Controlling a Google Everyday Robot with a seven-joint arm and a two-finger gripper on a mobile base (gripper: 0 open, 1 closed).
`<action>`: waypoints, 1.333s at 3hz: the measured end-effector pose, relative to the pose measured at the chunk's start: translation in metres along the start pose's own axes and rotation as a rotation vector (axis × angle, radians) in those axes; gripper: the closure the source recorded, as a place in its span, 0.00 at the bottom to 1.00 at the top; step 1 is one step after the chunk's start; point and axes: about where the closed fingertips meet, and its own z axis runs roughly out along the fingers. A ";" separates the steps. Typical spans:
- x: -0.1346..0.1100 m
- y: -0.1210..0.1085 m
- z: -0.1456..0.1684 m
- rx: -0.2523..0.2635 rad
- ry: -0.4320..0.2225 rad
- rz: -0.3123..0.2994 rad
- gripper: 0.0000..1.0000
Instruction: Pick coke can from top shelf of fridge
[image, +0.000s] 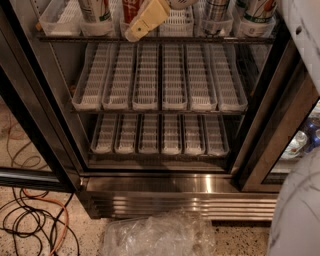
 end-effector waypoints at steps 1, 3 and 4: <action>-0.007 0.006 0.021 -0.052 -0.046 0.018 0.00; -0.012 0.007 0.030 -0.070 -0.067 0.028 0.18; -0.012 0.007 0.030 -0.070 -0.067 0.028 0.42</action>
Offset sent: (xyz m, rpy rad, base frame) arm 0.0104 0.0705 -0.0124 0.1431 0.0925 0.1170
